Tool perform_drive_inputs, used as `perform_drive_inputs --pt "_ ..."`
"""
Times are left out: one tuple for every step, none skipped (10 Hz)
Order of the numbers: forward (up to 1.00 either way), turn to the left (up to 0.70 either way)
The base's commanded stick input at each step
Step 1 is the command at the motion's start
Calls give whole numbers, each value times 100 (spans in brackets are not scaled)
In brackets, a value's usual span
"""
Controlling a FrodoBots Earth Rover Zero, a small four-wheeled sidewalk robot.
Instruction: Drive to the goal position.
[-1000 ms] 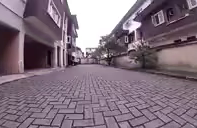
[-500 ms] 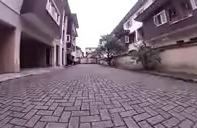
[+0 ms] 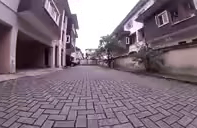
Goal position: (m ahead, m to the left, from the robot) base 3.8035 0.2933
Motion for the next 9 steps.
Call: perform_drive_inputs --pt "70 0" --pt "70 0" --pt "70 0" --pt "70 0" --pt "70 0" --pt "70 0" --pt "70 0" --pt "70 0" --pt "70 0"
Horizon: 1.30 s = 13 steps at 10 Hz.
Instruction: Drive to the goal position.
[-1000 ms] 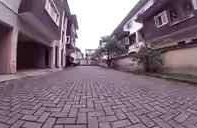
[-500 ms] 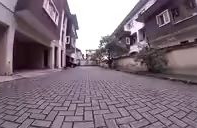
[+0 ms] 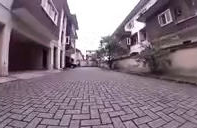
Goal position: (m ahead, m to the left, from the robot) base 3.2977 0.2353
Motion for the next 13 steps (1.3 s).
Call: perform_drive_inputs --pt "70 0" --pt "70 0" --pt "70 0" --pt "70 0" --pt "70 0" --pt "70 0" --pt "70 0" --pt "70 0" --pt "70 0" --pt "70 0" --pt "70 0" --pt "70 0" --pt "70 0"
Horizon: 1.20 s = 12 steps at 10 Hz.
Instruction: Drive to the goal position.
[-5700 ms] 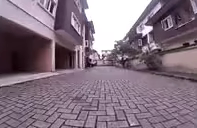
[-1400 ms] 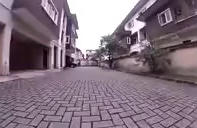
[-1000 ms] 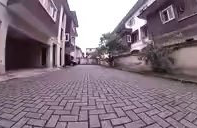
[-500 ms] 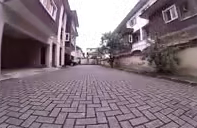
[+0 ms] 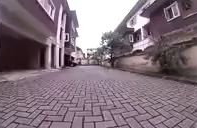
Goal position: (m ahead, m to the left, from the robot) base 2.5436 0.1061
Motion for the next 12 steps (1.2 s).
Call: perform_drive_inputs --pt "70 0" --pt "70 0" --pt "70 0" --pt "70 0" --pt "70 0" --pt "70 0" --pt "70 0" --pt "70 0" --pt "70 0" --pt "70 0" --pt "70 0" --pt "70 0"
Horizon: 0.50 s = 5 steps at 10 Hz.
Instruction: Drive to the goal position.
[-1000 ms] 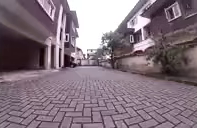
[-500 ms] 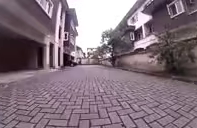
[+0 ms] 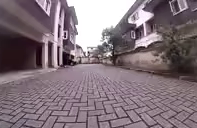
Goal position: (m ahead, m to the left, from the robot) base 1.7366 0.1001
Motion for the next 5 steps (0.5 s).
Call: perform_drive_inputs --pt "70 0" --pt "70 0" --pt "70 0" --pt "70 0" --pt "70 0"
